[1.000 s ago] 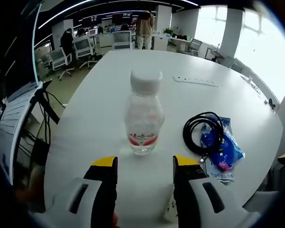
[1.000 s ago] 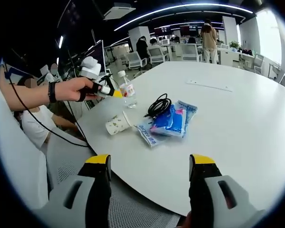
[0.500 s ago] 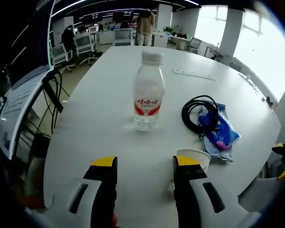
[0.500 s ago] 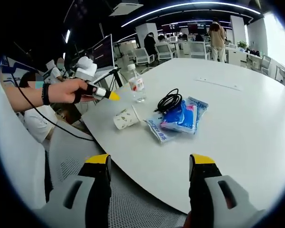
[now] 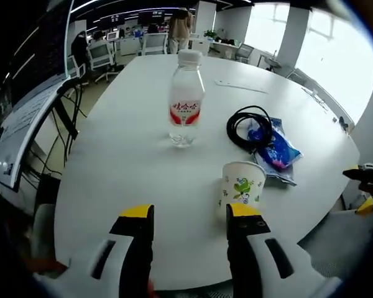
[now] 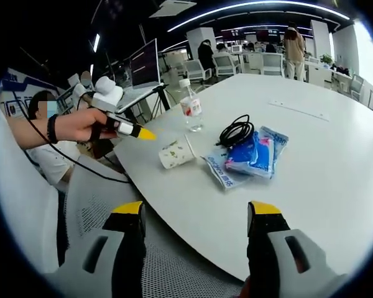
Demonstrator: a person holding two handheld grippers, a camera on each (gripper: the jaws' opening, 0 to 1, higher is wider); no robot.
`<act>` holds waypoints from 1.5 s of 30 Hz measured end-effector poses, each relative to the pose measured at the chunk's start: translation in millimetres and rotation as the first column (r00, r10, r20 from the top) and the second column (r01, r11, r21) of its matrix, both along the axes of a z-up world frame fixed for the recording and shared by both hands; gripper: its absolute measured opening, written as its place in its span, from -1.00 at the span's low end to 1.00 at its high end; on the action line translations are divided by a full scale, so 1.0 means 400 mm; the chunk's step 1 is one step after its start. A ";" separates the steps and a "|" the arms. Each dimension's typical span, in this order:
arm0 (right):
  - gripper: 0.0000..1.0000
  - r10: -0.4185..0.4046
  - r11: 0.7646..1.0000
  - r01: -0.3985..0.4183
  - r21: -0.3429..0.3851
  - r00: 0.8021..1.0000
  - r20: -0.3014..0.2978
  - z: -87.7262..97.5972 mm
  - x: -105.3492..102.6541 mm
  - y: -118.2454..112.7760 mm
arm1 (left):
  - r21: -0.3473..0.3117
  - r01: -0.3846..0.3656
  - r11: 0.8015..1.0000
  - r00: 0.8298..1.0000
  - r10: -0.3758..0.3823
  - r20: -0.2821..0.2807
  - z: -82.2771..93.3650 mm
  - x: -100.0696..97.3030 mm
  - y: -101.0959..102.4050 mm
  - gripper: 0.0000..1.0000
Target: Arrange the tabletop items into an orderly group along one side of the table until the central work area is clear of visible clutter.
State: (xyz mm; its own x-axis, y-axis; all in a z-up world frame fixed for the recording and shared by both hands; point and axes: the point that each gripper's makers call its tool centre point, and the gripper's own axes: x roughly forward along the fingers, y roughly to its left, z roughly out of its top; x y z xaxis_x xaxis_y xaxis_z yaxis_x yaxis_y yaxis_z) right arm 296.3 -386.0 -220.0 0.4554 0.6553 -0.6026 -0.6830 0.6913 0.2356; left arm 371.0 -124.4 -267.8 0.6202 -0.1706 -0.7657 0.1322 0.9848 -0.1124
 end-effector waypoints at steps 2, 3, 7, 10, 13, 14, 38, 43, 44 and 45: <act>0.31 0.002 1.000 -0.002 0.000 1.000 -0.001 -0.003 0.002 0.005 | -0.005 0.005 1.000 1.000 -0.005 -0.001 0.001 -0.003 -0.004 -0.08; 0.31 0.003 1.000 -0.003 -0.002 1.000 -0.002 -0.004 0.002 0.008 | -0.009 0.008 1.000 1.000 -0.008 0.000 0.003 -0.004 -0.007 -0.07; 0.29 -0.002 1.000 0.002 -0.006 1.000 -0.009 -0.013 0.003 0.011 | -0.012 0.060 0.998 0.998 -0.060 0.007 0.008 -0.015 -0.038 -0.05; 0.28 -0.006 1.000 0.006 -0.003 1.000 -0.012 -0.015 0.003 0.013 | -0.018 0.071 0.997 0.997 -0.071 0.011 0.010 -0.020 -0.049 -0.05; 0.28 -0.018 1.000 0.018 0.017 0.999 -0.029 -0.021 0.007 0.016 | -0.038 0.079 0.996 0.997 -0.078 0.018 0.012 -0.025 -0.066 -0.04; 0.29 -0.019 1.000 0.019 0.019 0.999 -0.032 -0.023 0.008 0.016 | -0.042 0.082 0.996 0.996 -0.082 0.020 0.012 -0.026 -0.071 -0.04; 0.31 0.022 1.000 -0.021 0.016 0.998 -0.066 -0.025 0.117 0.048 | -0.091 0.177 0.980 0.983 -0.171 0.070 0.007 -0.066 -0.155 0.02; 0.31 0.026 0.999 -0.025 0.025 0.998 -0.061 -0.018 0.168 0.060 | -0.104 0.173 0.979 0.983 -0.166 0.079 0.006 -0.068 -0.159 0.03; 0.31 0.028 0.999 -0.026 0.026 0.998 -0.059 -0.018 0.173 0.061 | -0.107 0.175 0.979 0.983 -0.166 0.081 0.005 -0.068 -0.161 0.03; 0.31 0.030 0.999 -0.028 0.025 0.998 -0.058 -0.018 0.181 0.064 | -0.119 0.182 0.976 0.981 -0.172 0.095 0.009 -0.068 -0.168 0.03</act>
State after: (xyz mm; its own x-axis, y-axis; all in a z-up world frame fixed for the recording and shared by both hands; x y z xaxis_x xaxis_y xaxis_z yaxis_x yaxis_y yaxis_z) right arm 368.7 -360.5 -227.3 0.4006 0.6824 -0.6115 -0.6873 0.6651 0.2919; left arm 343.8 -191.5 -264.4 0.6324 -0.3756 -0.6775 0.3174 0.9234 -0.2157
